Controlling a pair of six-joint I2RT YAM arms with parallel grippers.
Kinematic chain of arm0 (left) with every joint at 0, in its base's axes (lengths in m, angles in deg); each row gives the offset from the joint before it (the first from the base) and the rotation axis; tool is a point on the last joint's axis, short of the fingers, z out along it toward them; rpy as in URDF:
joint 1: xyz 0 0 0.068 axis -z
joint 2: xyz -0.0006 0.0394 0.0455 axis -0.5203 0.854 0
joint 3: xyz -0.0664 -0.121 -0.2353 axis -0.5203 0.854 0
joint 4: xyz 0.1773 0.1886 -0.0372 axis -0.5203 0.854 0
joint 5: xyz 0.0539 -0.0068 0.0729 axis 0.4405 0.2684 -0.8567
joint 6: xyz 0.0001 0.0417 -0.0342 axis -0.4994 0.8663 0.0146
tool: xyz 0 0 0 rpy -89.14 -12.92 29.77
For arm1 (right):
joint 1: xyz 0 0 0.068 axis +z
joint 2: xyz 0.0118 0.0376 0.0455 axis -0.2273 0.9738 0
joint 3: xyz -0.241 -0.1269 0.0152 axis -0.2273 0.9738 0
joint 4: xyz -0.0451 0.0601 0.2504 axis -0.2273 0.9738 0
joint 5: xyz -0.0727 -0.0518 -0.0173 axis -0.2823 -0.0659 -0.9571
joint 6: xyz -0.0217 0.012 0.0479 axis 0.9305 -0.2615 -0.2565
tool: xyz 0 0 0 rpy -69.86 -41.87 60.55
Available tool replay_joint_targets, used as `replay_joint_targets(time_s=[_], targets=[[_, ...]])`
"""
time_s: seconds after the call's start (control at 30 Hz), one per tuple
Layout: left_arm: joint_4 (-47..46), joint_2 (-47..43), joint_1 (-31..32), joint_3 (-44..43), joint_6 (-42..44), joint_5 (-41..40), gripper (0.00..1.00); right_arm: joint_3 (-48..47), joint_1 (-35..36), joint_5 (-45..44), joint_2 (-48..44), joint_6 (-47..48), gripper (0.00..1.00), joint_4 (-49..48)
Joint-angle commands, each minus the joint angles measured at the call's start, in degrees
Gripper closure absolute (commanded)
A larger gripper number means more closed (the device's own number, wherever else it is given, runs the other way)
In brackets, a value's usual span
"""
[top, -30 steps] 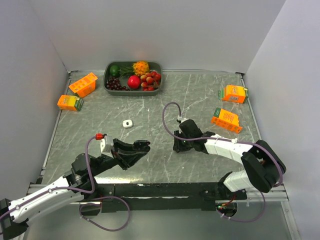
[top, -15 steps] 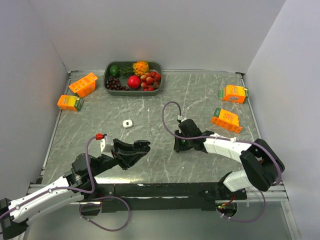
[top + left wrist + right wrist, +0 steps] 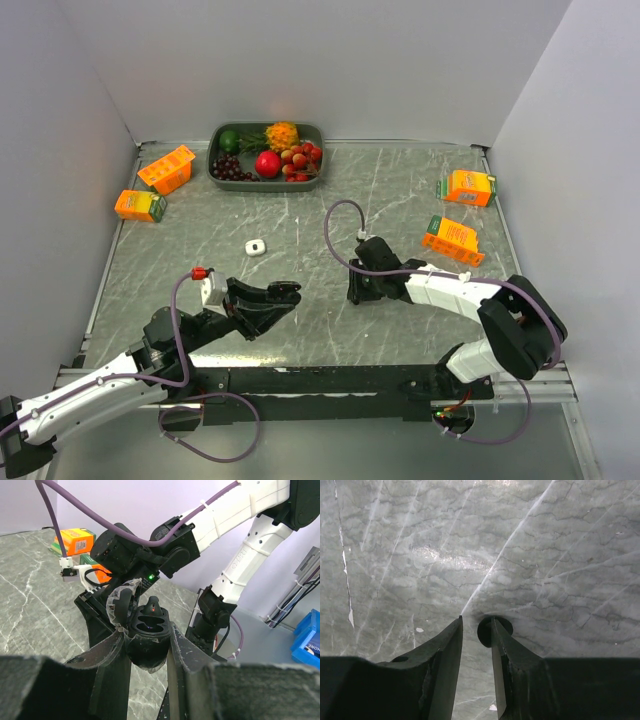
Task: Insert the wireless bluetooth earbuds into the charging case
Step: Pick up the earbud from the center of the board.
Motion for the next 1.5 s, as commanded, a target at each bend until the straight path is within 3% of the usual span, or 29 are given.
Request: replay_joint_targets(time_s=[0.0,0.53,0.63,0.77,0.93,1.47], targets=[[-1.1,-0.4,0.3,-1.0,-0.3,-0.4,0.99,0.8,-0.2,-4.8,-0.2,-0.2,0.61,8.9],[-0.5,-1.2,0.8,-1.2,-0.2,-0.8,0.99,2.4,1.2,-6.3,-4.9,-3.6,0.61,12.7],[-0.5,-1.3,1.0,-1.1,-0.2,-0.9,0.99,2.1,1.4,-6.6,-4.6,-3.6,0.68,13.3],[-0.5,-1.4,0.9,-1.2,-0.1,-1.0,0.99,1.7,1.4,-7.0,-3.0,-3.6,0.88,14.1],[-0.6,-1.6,1.0,-1.1,-0.1,-1.0,0.99,1.8,1.8,-7.1,-2.3,-4.0,1.00,14.6],[-0.5,-2.0,1.1,-1.1,0.0,-1.6,0.99,0.2,3.5,-7.9,-16.9,-2.9,1.00,14.1]])
